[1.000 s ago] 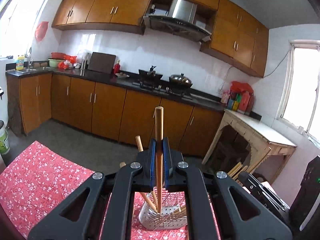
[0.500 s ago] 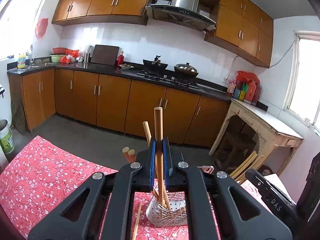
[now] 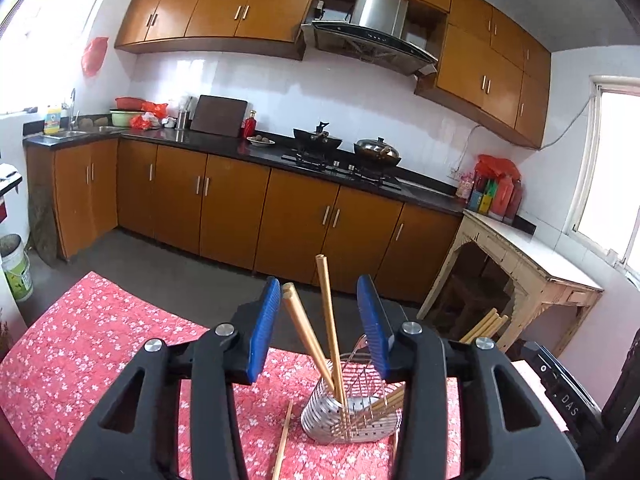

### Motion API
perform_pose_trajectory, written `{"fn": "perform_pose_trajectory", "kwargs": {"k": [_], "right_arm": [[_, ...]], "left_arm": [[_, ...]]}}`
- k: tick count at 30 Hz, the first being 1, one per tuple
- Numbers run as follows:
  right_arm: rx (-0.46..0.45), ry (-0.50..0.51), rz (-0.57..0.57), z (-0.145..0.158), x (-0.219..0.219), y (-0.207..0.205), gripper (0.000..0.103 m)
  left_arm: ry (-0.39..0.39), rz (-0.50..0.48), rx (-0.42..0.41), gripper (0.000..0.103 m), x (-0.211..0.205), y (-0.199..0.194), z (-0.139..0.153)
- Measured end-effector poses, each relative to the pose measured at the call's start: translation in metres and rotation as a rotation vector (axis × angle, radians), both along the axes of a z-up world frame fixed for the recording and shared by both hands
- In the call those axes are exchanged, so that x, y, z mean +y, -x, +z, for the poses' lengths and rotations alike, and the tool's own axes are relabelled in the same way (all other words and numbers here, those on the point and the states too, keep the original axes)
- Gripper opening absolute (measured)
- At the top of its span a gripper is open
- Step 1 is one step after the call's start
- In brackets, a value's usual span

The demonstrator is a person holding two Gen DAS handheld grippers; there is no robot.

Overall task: Organize utensils
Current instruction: 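Open both grippers to drop the chopsticks into the wire holder, then close the right gripper on a loose chopstick while the left gripper grasps the last one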

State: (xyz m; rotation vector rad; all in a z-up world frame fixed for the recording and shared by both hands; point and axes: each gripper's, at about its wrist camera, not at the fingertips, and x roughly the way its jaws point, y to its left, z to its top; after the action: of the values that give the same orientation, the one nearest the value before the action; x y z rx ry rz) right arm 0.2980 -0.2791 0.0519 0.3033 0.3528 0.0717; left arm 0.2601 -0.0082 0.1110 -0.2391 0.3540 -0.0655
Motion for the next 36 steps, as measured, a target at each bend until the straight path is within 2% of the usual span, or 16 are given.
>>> {"fn": "perform_pose_trajectory", "kwargs": {"k": [5,8,11,15,17,18,22,28,32,36], "right_arm": [[0.041,0.001,-0.002,-0.014,-0.004,0.027,0.039],[0.115,-0.003,0.012,-0.042,-0.001,0.041,0.039],[0.2,0.001,0.025,-0.071,0.004,0.049,0.039],[0.338,0.012,0.056,-0.123,0.021,0.058,0.039],[0.398,0.029,0.075,-0.146,0.032,0.062,0.039],[0.414,0.036,0.083,-0.152,0.036,0.063,0.039],[0.467,0.076,0.122,-0.172,0.059,0.068,0.039],[0.492,0.174,0.125,-0.178,0.083,0.066,0.037],[0.504,0.203,0.09,-0.176,0.085,0.062,0.016],[0.509,0.191,0.075,-0.179,0.079,0.057,0.009]], "left_arm": [[-0.013,0.008,0.0,0.041,0.019,0.03,-0.006],[-0.036,0.014,0.043,0.042,0.03,0.044,-0.025],[-0.073,0.008,0.123,0.042,0.035,0.052,-0.058],[-0.177,-0.013,0.253,0.042,0.033,0.054,-0.117],[-0.199,-0.031,0.3,0.042,0.034,0.058,-0.139],[-0.214,-0.047,0.341,0.042,0.033,0.057,-0.155],[-0.244,-0.069,0.408,0.042,0.032,0.059,-0.183],[-0.239,-0.084,0.423,0.042,0.036,0.064,-0.194],[-0.233,-0.086,0.427,0.042,0.036,0.064,-0.192],[-0.233,-0.092,0.43,0.042,0.031,0.064,-0.192]]}}
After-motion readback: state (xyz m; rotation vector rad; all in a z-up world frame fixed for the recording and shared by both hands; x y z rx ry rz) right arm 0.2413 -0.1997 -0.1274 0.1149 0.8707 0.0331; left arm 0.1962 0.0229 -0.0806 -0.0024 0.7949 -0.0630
